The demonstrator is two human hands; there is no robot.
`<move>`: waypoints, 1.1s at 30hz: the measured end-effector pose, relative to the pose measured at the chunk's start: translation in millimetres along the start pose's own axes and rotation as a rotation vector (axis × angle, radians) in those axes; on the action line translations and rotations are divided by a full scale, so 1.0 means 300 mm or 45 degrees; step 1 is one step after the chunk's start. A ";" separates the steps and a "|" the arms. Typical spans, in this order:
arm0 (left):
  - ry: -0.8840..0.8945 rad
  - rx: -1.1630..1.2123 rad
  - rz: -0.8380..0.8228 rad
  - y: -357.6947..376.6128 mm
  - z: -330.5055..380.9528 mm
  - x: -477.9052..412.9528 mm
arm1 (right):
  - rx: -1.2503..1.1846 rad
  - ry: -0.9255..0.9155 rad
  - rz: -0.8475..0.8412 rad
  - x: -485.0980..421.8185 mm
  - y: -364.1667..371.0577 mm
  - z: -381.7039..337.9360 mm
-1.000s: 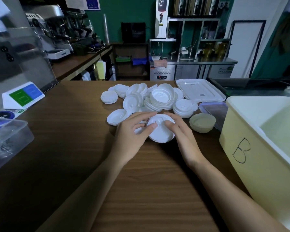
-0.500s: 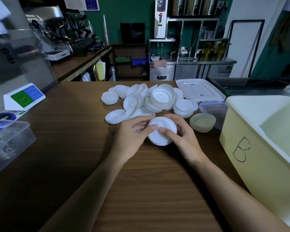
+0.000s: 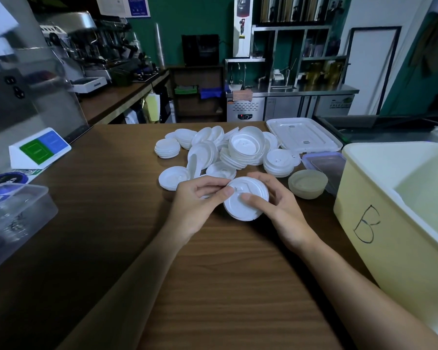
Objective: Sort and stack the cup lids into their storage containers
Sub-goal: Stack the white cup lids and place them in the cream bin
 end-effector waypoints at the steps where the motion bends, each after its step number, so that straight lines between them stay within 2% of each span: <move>1: 0.007 -0.006 0.007 0.000 0.001 0.000 | 0.001 0.000 -0.006 0.000 -0.001 0.001; 5: 0.163 -0.144 0.098 0.003 0.039 0.021 | 0.043 -0.012 0.031 -0.001 -0.005 0.000; 9: 0.703 -0.686 0.326 -0.030 0.111 0.055 | 0.153 -0.064 0.162 -0.011 -0.042 0.000; 10: 0.739 -0.796 0.312 -0.042 0.106 0.047 | 0.170 -0.066 0.203 -0.013 -0.055 0.003; 13: 0.617 -1.110 0.186 -0.065 0.048 0.002 | 0.204 -0.060 0.277 -0.017 -0.081 0.012; 15: 0.575 -1.185 0.141 -0.065 0.026 -0.006 | 0.210 -0.057 0.283 -0.020 -0.082 0.016; 19: 0.609 -1.117 0.147 -0.071 0.033 -0.012 | 0.204 -0.057 0.271 -0.020 -0.079 0.020; 27: 0.739 -0.889 0.361 -0.089 0.085 0.005 | 0.179 -0.055 0.271 -0.017 -0.078 0.020; 29: 0.667 -0.755 0.422 -0.105 0.095 0.011 | 0.185 -0.064 0.265 -0.019 -0.076 0.019; 33: 0.248 -0.323 0.323 -0.125 0.052 -0.018 | 0.174 -0.095 0.232 -0.024 -0.072 0.015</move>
Point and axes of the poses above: each hand's wrist, its own x-axis away from the middle knuckle, its own y-axis out of the palm, z = x × y, the point moved 7 cm from there along -x, towards the middle knuckle, and after that the axes turned 12 degrees about -y, right-handed, at the moved point
